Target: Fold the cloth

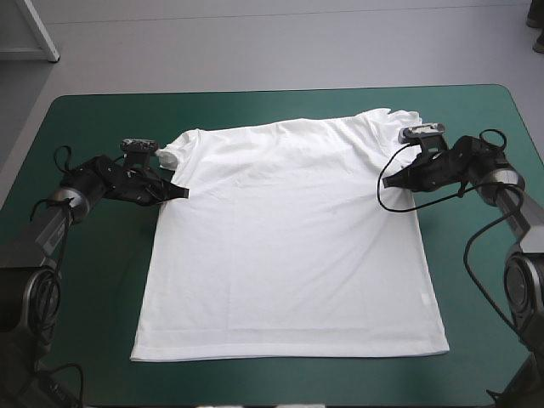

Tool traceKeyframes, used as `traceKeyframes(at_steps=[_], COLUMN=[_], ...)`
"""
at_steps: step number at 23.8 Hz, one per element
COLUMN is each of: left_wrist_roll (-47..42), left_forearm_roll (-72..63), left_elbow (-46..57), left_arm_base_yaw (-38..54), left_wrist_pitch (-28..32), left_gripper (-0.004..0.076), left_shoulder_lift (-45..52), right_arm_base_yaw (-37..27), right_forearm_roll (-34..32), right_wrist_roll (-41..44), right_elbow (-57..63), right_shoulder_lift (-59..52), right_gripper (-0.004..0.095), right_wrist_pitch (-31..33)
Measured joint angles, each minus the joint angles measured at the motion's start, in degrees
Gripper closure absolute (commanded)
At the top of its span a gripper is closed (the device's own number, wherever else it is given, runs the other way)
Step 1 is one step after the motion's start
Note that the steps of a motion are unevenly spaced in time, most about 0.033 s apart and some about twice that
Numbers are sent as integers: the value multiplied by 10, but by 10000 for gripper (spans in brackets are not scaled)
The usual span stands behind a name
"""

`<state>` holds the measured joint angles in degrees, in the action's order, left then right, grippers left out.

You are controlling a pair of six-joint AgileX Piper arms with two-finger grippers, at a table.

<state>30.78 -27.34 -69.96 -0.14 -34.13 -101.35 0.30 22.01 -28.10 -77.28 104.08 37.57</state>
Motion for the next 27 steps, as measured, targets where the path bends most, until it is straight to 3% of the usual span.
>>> traceKeyframes(at_steps=[4,11,23,27], left_wrist_roll=[0,-1,-16,-42], left_forearm_roll=[0,1,13,48], left_elbow=[-9,-110,-344,-355], left_arm_base_yaw=[0,0,0,0], left_wrist_pitch=[30,24,-26,-30], left_gripper=[705,705,705,705], left_shoulder_lift=[77,142,179,174], right_arm_base_yaw=[0,0,0,0], right_forearm_roll=[1,15,15,15], right_wrist_roll=[-2,-6,-8,-8], right_elbow=[-51,-168,-329,-335], right_shoulder_lift=[-63,-122,-217,-212], right_gripper=[922,922,922,922], right_wrist_pitch=[0,37,69,71])
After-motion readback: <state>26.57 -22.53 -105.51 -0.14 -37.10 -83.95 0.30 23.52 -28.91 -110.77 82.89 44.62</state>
